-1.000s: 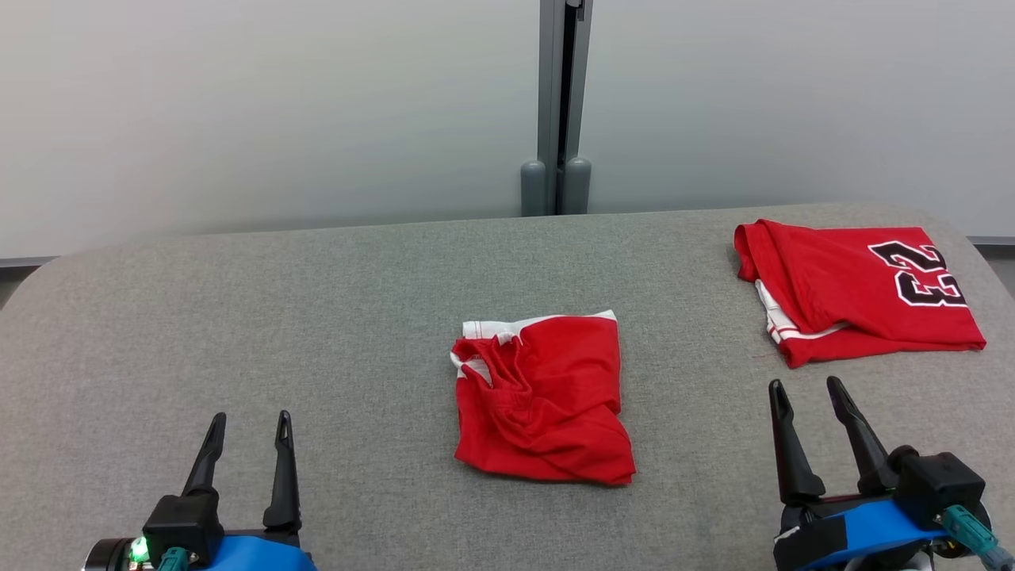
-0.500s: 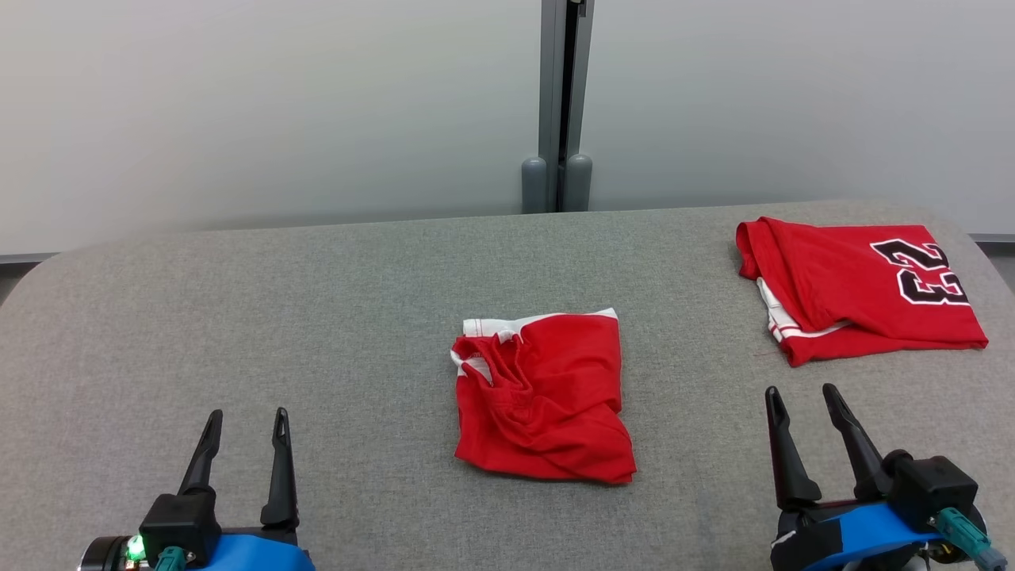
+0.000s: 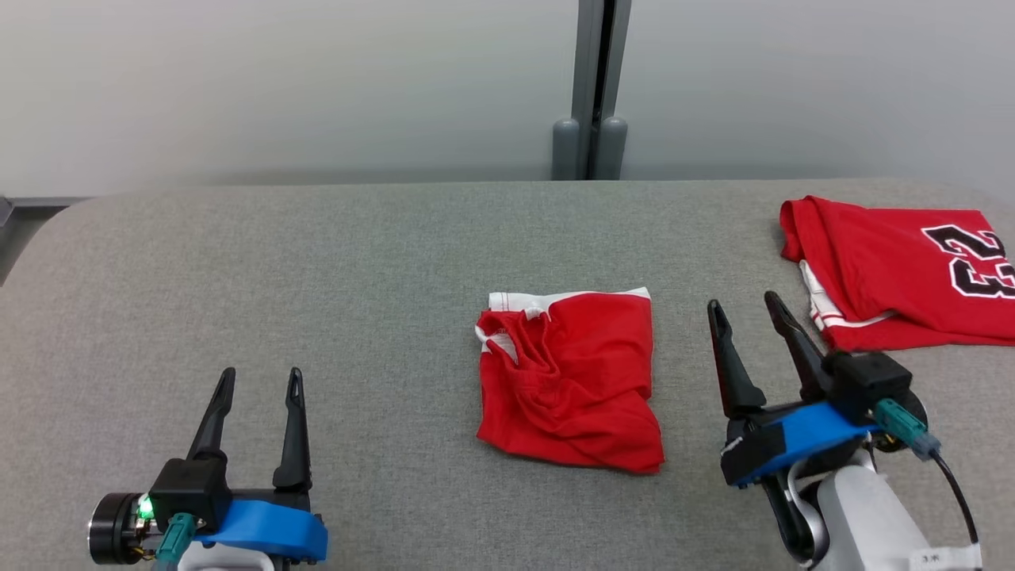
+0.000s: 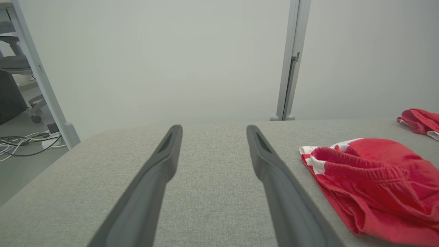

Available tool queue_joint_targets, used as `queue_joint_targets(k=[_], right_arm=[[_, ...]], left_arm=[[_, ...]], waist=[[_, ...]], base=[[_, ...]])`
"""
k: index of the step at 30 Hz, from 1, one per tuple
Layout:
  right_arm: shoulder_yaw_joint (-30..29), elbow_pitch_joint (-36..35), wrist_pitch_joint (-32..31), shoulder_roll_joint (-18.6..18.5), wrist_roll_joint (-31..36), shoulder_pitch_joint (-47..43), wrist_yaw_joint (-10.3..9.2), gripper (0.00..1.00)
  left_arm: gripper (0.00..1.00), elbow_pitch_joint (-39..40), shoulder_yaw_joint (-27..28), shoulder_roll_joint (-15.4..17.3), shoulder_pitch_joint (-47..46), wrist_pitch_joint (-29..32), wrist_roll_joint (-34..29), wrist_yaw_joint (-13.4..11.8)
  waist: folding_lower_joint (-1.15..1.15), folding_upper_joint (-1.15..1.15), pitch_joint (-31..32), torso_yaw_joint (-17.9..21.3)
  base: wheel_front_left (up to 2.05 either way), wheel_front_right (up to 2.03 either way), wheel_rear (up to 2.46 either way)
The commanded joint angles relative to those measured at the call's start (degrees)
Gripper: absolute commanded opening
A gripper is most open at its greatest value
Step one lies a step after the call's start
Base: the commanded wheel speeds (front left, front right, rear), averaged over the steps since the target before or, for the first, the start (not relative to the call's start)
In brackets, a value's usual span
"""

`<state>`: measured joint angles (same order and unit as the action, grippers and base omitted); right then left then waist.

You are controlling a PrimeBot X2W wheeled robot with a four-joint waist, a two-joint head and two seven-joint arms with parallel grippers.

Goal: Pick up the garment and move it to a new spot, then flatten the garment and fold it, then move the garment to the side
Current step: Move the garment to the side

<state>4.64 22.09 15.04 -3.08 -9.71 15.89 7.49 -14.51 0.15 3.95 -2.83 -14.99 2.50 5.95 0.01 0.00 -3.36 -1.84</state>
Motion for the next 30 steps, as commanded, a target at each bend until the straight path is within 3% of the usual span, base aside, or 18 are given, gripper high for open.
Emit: queue_joint_targets(k=[1,14,29,30], right_arm=[[0.4,1.9,0.2,-0.2,0.1,1.8,0.01,1.0],[2.2,25.4,0.2,0.1,-0.2,14.1,0.01,1.0],[12.8,34.1,0.0,0.2,-9.2,13.5,0.01,1.0],[14.0,34.4,0.0,0.2,-10.5,13.3,0.01,0.74]], left_arm=[[1.0,0.2,-0.1,0.1,-1.1,-0.3,-0.2,0.1],[1.0,0.6,-1.2,-0.4,-4.8,-0.3,0.5,0.2],[1.0,-0.2,-1.9,-0.7,-7.0,-0.3,0.8,0.3],[1.0,-0.3,-1.9,-0.7,-7.1,-0.3,0.8,0.3]], waist=[[-0.01,0.0,-1.2,-1.1],[-0.01,0.0,-7.3,-5.0],[-0.01,0.0,-8.9,-5.0],[-0.01,0.0,-9.0,-5.0]], base=[[0.0,0.0,0.0],[0.0,0.0,0.0],[0.0,0.0,0.0],[0.0,0.0,0.0]])
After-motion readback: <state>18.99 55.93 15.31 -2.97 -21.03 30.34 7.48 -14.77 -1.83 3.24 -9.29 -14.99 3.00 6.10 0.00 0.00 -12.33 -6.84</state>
